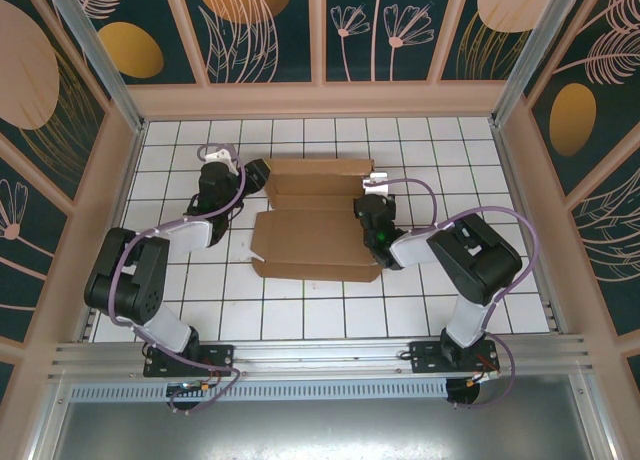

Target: Fold the paper box

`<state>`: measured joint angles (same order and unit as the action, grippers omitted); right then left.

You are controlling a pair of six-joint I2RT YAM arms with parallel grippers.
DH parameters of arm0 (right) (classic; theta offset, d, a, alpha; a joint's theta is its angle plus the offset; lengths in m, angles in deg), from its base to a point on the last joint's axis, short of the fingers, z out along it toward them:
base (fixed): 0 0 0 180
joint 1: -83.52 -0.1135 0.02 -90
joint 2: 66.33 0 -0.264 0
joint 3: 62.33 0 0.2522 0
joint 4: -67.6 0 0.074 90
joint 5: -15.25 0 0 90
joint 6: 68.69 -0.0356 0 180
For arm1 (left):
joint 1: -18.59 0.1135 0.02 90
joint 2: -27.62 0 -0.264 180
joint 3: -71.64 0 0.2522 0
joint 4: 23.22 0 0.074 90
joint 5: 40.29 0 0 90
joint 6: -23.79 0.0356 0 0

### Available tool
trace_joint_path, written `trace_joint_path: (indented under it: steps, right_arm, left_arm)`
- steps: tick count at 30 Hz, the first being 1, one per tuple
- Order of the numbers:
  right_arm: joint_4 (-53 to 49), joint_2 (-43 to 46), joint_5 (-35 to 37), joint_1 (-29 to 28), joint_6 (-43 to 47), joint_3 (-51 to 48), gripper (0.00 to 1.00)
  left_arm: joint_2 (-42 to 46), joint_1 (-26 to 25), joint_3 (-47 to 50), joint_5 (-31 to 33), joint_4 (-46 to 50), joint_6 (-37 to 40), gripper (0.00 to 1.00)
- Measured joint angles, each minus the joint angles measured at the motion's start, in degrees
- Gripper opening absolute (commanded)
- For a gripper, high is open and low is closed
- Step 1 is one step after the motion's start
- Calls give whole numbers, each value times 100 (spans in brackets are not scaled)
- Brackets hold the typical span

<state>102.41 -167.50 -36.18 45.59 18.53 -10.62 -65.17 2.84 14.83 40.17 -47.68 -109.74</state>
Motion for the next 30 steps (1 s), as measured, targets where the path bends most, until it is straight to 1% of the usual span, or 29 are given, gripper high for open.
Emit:
trace_joint_path:
  steps: [1,2,5,6,7,8,10,15,18,20,21,23,24,26,30]
  right_arm:
    - [-11,0,-39,13,-17,-4,7]
    - [-22,7,-105,31,-50,-22,21]
    - [-122,129,-413,85,-103,-118,64]
    - [-177,208,-527,87,-96,-151,75]
    - [-234,321,-658,92,-98,-199,82]
    - [-254,459,-787,103,-101,-256,86]
    - [-271,774,-1012,118,-125,-396,89]
    - [-337,1672,-1528,238,-186,-662,88]
    - [-511,2334,-2072,448,-317,-787,82]
    - [-621,2868,-2634,776,-529,-883,76]
    - [-686,3075,-2870,953,-660,-890,71]
    - [-901,3373,-3220,1309,-960,-778,58]
    - [-1084,3397,-3309,1427,-1108,-638,56]
    - [-1648,3230,-3530,1578,-1285,-118,56]
    - [-2404,2741,-3910,1624,-1438,623,56]
  left_arm:
    - [-26,0,11,-24,-90,-37,35]
    - [-55,0,20,-55,-175,-70,32]
    - [-166,-7,9,-190,-376,-120,30]
    - [-192,-7,-7,-223,-407,-125,30]
    - [-216,-7,-22,-240,-435,-136,30]
    - [-238,-7,-31,-249,-461,-140,30]
    - [-264,-7,-50,-267,-479,-162,30]
    - [-339,-11,-136,-341,-468,-177,30]
    - [-442,-46,-262,-352,-457,-173,29]
    - [-446,-83,-293,-350,-391,-157,29]
    - [-446,-96,-308,-343,-365,-153,29]
    - [-446,-105,-350,-317,-295,-111,29]
    - [-446,-107,-361,-308,-269,-103,29]
    - [-446,-107,-380,-304,-229,-76,29]
    - [-446,-109,-407,-291,-188,-59,29]
